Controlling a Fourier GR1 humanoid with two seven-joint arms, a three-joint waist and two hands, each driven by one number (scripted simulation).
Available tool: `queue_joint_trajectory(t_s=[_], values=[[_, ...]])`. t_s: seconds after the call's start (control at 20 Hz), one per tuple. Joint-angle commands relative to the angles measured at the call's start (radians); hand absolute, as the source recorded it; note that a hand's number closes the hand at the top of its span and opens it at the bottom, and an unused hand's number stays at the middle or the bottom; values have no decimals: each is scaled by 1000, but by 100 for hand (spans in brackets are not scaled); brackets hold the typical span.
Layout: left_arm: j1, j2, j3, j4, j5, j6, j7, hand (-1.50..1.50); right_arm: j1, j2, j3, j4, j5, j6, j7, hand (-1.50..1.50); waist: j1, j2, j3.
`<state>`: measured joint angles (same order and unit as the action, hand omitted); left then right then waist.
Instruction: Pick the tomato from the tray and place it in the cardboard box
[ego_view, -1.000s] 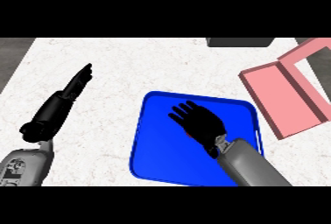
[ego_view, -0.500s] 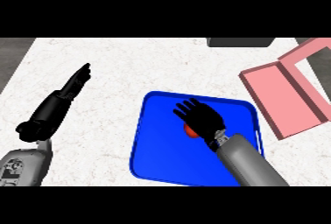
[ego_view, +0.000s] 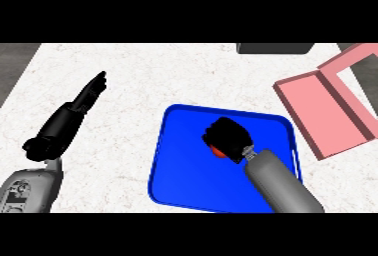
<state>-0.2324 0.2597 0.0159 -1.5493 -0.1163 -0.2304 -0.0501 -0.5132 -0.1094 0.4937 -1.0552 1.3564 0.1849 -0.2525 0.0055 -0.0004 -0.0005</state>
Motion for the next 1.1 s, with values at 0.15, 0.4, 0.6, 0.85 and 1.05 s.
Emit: queue_joint_trajectory(t_s=[0.15, 0.4, 0.6, 0.85, 1.05], values=[[63, -6, 10, 0, -37, 3, -59, 0, 41, 8, -1, -18, 54, -144, -74, 150, -3, 0, 1], [-20, -17, 14, 46, -20, -3, -18, 0, -88, 104, -191, 70, -36, -167, 51, 150, 3, 7, 1], [-11, -20, -5, 8, -16, -15, -17, 0, -146, 108, -420, 117, -143, -152, 366, 150, 19, 16, 3], [0, -37, -30, -16, -21, -22, -16, 0, -365, 109, -393, 275, -82, -312, 567, 150, 53, 14, 1], [2, -51, -25, -2, -52, 15, -4, 0, -460, 109, -378, 265, -95, -310, 638, 150, 19, 4, 0]])
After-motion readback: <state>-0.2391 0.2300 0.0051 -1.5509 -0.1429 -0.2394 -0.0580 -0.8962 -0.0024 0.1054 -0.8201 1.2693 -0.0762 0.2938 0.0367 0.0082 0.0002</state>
